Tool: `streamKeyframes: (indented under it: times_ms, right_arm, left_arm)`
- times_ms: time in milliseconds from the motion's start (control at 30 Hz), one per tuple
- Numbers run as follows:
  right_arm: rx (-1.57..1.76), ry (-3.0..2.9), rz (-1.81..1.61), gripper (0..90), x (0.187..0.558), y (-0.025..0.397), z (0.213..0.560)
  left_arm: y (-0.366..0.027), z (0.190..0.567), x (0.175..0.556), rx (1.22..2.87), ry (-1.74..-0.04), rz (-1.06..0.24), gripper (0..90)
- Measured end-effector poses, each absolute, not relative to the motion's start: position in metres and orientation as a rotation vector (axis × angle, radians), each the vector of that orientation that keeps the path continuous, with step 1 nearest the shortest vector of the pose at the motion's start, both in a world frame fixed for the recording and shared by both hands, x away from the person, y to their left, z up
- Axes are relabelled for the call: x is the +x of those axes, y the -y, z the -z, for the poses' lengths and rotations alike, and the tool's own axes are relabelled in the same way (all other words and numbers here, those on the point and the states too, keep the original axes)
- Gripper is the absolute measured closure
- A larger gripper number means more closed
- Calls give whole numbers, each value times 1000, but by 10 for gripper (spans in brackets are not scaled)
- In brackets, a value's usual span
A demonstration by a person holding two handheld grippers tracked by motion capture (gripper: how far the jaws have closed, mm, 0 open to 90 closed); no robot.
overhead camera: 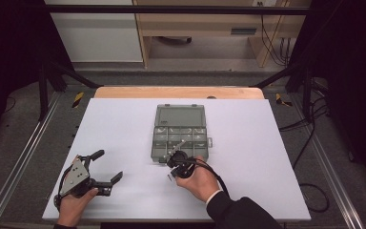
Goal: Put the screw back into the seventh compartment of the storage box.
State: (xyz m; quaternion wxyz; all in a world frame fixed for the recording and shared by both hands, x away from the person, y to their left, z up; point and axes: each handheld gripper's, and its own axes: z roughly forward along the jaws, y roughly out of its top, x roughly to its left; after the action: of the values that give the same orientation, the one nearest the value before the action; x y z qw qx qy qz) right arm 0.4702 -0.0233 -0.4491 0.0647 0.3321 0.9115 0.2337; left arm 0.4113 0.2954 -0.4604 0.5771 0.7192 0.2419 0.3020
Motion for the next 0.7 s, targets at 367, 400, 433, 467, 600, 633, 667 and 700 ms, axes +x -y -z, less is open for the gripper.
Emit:
streamKeyframes:
  times_ms: [367, 400, 433, 467, 600, 633, 667, 700]
  right_arm:
    - [1042, -2671, -814, 877, 469, 49, 429]
    - [1061, -2660, -826, 877, 469, 51, 427]
    - [1054, -2658, -836, 877, 470, 54, 426]
    - [1054, -2658, -836, 877, 470, 54, 426]
    - [1081, -2611, -868, 877, 473, 62, 416]
    - [1079, -2600, -868, 877, 474, 63, 415]
    - [1081, -2595, -872, 877, 474, 63, 414]
    - [1071, -2592, -871, 877, 475, 64, 413]
  left_arm:
    - [-295, 461, 411, 1682, -566, -704, 9]
    - [-295, 461, 411, 1682, -566, -704, 9]
    - [-295, 461, 411, 1683, -565, -704, 9]
    - [-295, 461, 411, 1683, -565, -704, 9]
    - [-295, 461, 411, 1683, -566, -703, 9]
    - [-295, 461, 411, 1684, -566, -703, 9]
    - [-295, 461, 411, 1684, -565, -703, 9]
    - [-295, 461, 411, 1685, -565, -703, 9]
